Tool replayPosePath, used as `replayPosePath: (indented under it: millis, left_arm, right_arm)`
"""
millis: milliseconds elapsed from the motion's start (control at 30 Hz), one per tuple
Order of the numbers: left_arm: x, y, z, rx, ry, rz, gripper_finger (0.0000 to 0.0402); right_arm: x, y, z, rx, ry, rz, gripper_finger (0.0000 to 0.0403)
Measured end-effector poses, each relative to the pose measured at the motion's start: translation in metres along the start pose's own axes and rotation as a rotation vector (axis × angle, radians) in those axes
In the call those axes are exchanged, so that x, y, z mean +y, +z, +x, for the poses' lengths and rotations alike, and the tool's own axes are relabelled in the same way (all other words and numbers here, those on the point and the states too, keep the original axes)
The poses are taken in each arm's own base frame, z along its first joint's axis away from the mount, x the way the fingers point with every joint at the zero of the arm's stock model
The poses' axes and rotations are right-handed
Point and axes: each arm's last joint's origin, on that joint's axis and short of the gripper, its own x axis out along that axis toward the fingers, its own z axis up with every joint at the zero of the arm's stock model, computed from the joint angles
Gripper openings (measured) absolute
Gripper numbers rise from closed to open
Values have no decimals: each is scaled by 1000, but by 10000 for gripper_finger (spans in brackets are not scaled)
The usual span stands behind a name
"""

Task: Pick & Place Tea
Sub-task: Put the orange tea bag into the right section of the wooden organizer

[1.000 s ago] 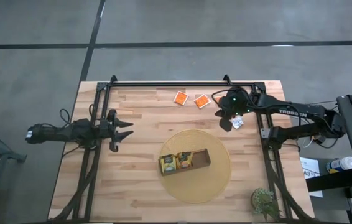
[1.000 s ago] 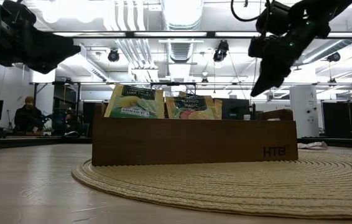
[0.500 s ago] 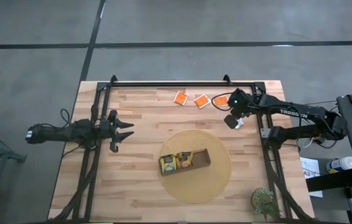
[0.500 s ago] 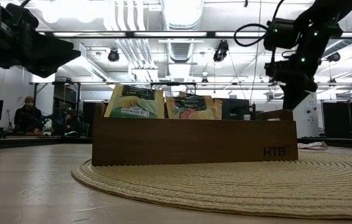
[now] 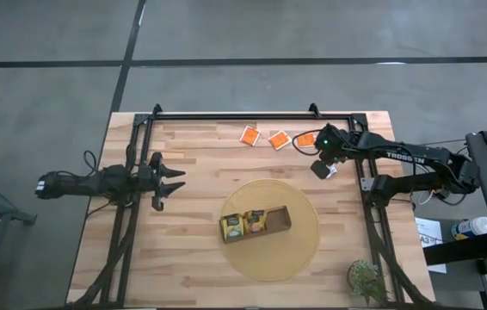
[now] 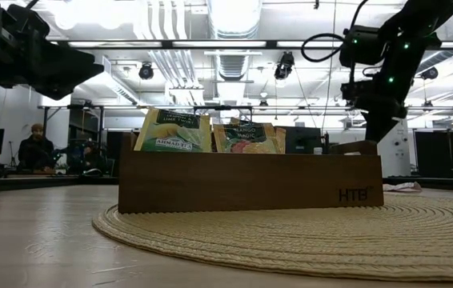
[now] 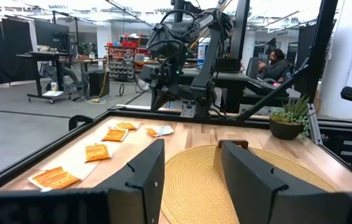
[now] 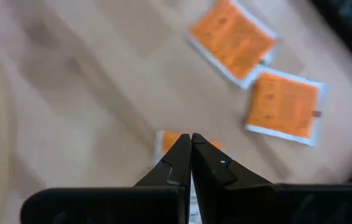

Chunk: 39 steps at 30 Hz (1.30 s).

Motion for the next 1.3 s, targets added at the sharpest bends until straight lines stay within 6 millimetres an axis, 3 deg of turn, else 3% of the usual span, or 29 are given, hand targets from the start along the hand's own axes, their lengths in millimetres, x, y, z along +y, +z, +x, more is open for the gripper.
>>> replayPosePath:
  millis: [233, 733, 1033, 1300]
  left_arm:
    - [0, 0, 0, 0, 0, 0, 153]
    - [0, 0, 0, 1, 0, 0, 153]
    - [0, 0, 0, 1, 0, 0, 153]
    - [0, 0, 0, 1, 0, 0, 153]
  right_arm:
    - [-5, 1, 0, -33, -183, 16, 9]
    - [-5, -4, 2, -9, -183, 19, 9]
    - [17, -9, 1, -17, -87, -82, 16]
    - [32, -10, -6, -17, 2, -189, 71]
